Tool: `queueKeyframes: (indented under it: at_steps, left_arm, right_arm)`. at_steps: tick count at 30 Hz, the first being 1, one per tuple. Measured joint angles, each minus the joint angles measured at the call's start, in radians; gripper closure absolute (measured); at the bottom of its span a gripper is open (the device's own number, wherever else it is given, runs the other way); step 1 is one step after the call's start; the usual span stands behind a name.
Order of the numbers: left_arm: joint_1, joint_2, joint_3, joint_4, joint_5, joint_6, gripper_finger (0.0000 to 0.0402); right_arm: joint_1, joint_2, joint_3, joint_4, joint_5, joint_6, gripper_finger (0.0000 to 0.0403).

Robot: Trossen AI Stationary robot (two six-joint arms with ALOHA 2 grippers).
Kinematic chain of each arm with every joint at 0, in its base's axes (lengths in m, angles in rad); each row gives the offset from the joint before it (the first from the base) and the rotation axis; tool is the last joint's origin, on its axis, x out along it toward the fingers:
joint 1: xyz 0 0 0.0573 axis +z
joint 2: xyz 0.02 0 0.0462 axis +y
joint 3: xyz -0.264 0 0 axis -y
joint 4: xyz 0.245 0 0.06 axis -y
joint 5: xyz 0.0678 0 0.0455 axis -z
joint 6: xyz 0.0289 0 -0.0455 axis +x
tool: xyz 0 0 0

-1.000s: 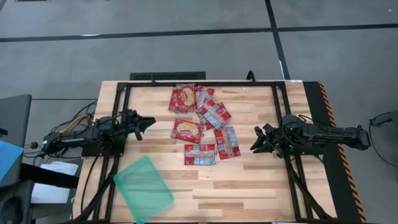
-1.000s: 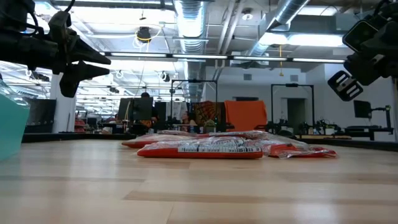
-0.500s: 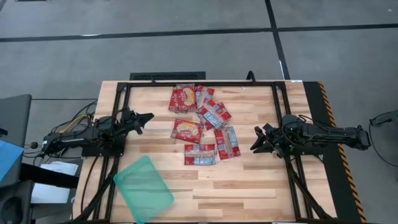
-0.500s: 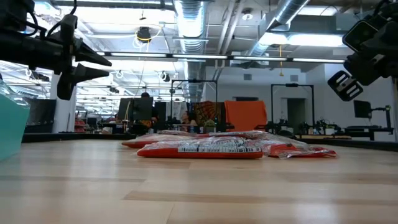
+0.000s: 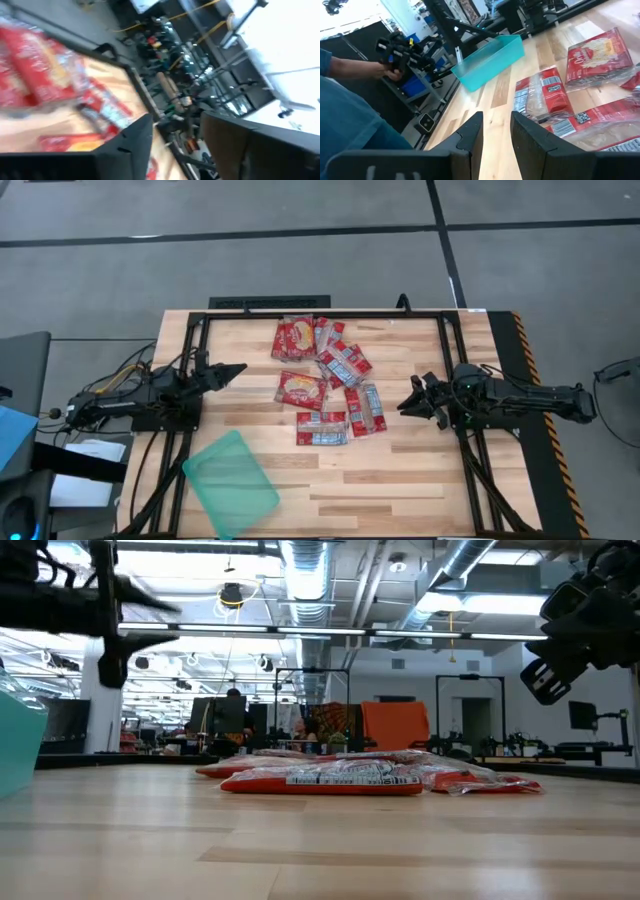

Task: Sort popcorn bags into baskets
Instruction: Put the red popcorn bag into the green bin

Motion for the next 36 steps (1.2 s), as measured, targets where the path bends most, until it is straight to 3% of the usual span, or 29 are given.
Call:
queueKeyframes:
  at_steps: [4,12,19,25,30,36]
  left_arm:
    - [0.000,0.120,0.067,0.182,0.012,0.076,0.0183]
    - [0.000,0.554,0.392,0.168,0.131,0.194,0.0127]
    - [0.044,0.982,0.787,-0.215,0.321,0.339,0.0125]
    - [0.135,1.289,1.070,-0.566,0.444,0.616,0.0125]
    - [0.198,1.513,1.221,-0.719,0.465,0.874,0.0125]
    - [0.255,1.718,1.306,-0.802,0.519,1.033,0.0125]
  right_arm:
    - [0.000,0.000,0.000,0.000,0.000,0.001,0.0280]
    - [0.002,0.000,0.000,0.000,0.000,0.100,0.0279]
    - [0.002,0.000,0.000,-0.001,0.000,0.240,0.0280]
    - [0.002,0.000,0.000,-0.001,-0.001,0.249,0.0278]
    - [0.002,0.000,0.000,-0.008,-0.001,0.249,0.0280]
    - [0.002,0.000,0.000,-0.011,-0.003,0.264,0.0279]
